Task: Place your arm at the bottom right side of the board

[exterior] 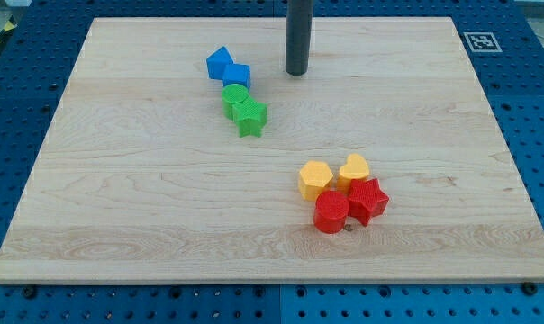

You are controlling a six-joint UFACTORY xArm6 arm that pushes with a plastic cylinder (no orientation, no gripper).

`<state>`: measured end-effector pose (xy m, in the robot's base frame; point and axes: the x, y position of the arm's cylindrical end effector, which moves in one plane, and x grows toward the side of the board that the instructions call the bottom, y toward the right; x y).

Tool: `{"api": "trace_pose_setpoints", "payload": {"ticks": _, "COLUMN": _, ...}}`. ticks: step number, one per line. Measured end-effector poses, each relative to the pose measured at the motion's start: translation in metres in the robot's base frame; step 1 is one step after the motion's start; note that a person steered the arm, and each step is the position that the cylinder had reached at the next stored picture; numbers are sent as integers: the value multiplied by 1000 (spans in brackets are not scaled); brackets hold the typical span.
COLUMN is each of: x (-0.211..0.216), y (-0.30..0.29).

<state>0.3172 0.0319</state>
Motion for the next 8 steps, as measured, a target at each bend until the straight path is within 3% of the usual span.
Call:
{"api": "trace_pose_setpoints", "payload": {"ticks": 4, "x": 9, "y": 49}}
{"api": "trace_pose_setpoints", "payload": {"ticks": 8, "x": 60, "y": 108}}
